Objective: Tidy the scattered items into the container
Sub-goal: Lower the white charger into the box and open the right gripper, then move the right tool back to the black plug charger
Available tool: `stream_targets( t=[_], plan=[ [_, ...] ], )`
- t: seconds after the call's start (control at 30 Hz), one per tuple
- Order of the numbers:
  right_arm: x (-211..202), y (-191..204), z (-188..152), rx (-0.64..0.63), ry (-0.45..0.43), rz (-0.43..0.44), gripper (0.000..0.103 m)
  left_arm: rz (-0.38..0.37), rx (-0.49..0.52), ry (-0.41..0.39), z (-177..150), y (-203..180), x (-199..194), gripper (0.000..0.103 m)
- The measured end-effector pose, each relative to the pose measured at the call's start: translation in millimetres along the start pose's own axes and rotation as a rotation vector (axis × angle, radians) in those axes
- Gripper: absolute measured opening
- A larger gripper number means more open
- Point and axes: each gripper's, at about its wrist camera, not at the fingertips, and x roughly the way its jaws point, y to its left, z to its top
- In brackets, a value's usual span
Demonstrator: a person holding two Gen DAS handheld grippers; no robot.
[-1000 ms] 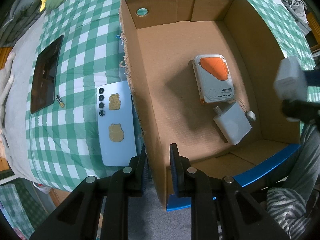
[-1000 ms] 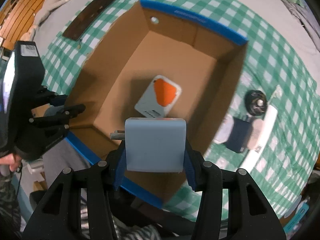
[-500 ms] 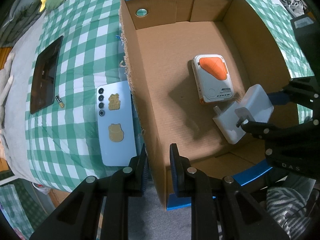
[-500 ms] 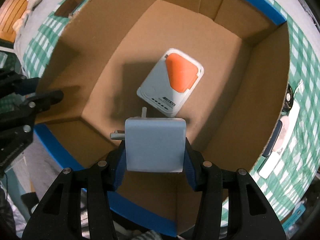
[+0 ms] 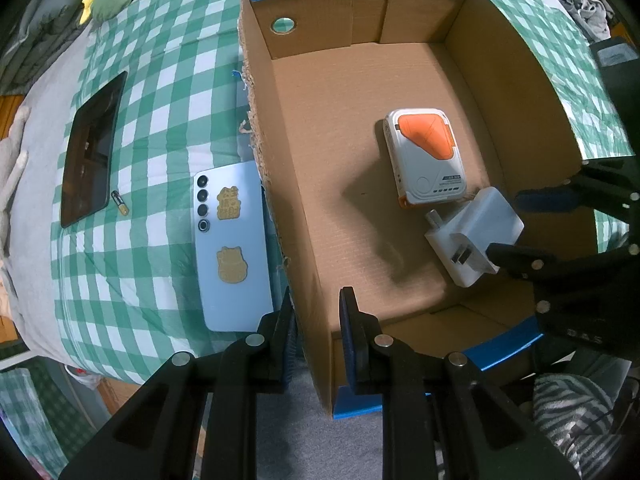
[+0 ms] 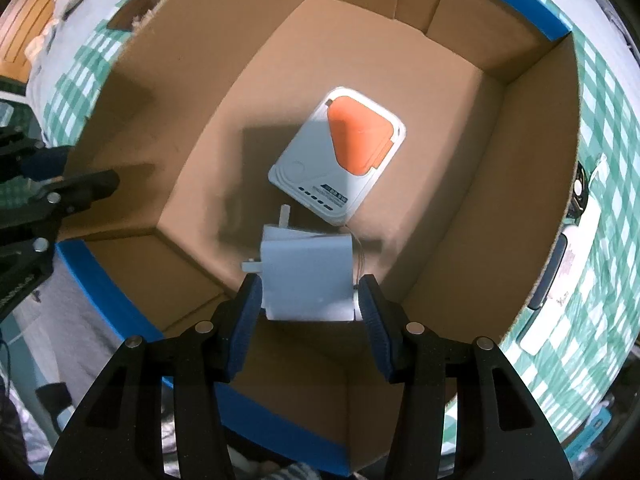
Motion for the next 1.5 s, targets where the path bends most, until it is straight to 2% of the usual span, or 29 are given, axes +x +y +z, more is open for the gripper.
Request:
stream_targets(
  t=[0.17, 0.5, 0.87, 1.2, 1.5],
  plan=[
    [-22, -3, -4, -0.002, -0.044, 0.019, 0.056, -0.001, 0.001, 0.000, 0, 0, 0, 0.018],
    [-61, -16, -15, 0.017, -0.120, 0.036, 0.056, 0.000, 0.001, 0.000, -1, -1, 0, 0.018],
    [-99, -59, -30, 0.072, -0.176, 0.019, 0.056, 0.005, 0.005, 0.002, -2, 0, -1, 0.018],
    [-95, -104, -43, 0.151, -0.164, 0.009, 0.056, 0.007, 0.005, 0.003, -2, 0, -2, 0.018],
    [-59, -155, -45, 0.264, -0.106, 0.032, 0.056, 0.006, 0.004, 0.006, -4, 0, -2, 0.018]
  ],
)
